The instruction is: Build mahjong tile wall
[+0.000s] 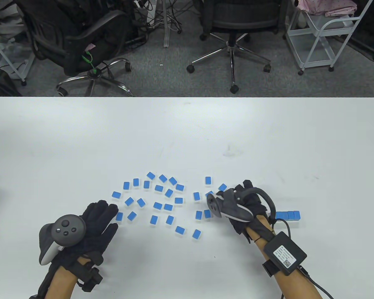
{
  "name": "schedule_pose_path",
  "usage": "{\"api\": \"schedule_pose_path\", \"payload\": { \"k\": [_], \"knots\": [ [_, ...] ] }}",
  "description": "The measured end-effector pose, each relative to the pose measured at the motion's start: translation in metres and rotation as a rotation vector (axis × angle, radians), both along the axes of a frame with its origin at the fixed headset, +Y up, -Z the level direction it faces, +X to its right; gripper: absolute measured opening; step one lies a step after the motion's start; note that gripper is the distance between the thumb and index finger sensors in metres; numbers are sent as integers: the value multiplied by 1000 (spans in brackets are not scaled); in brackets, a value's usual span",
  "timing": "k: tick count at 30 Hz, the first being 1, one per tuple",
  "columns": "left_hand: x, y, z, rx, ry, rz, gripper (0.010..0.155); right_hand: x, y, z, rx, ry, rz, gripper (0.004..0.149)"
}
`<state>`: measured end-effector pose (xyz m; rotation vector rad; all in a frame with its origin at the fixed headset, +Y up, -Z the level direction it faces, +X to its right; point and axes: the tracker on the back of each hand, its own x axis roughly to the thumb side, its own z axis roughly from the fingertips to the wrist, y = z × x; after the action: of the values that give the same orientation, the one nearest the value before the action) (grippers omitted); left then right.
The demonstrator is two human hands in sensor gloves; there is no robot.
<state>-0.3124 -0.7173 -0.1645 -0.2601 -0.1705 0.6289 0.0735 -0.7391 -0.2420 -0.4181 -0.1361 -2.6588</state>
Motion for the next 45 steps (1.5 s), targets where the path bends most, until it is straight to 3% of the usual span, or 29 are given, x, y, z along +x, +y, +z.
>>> {"api": "schedule_pose_path", "payload": {
  "k": [4, 14, 16, 21, 23, 26, 30, 35, 40, 45],
  "knots": [
    [-1, -1, 2, -5, -6, -9, 69, -10, -11, 2, 21, 7, 38, 53],
    [-1, -1, 1, -14, -4, -1, 69, -5, -11, 0, -41, 6, 43, 55],
    [-2, -1, 1, -14, 0, 2, 70, 9, -1, -7, -36, -60, 15, 54],
    [-2, 0, 0, -11, 5, 4, 70, 65, 39, -34, 119, -320, -94, 55],
    [-1, -1, 0, -15, 3, 4, 69, 92, 49, -48, 153, -436, -45, 55],
    [0, -1, -1, -14, 0, 2, 69, 123, 56, -59, 220, -478, 20, 55],
    [-1, -1, -2, -9, 1, -1, 69, 138, 46, -63, 95, -491, 30, 55],
    [-1, -2, -2, -19, 0, 0, 69, 132, 12, -69, -93, -481, -11, 55],
    [-2, -2, -1, -16, 5, 1, 69, 122, -1, -73, -141, -481, -5, 54],
    [-2, -2, -2, -18, 1, 0, 70, 110, -8, -72, -106, -423, 55, 54]
  ]
}}
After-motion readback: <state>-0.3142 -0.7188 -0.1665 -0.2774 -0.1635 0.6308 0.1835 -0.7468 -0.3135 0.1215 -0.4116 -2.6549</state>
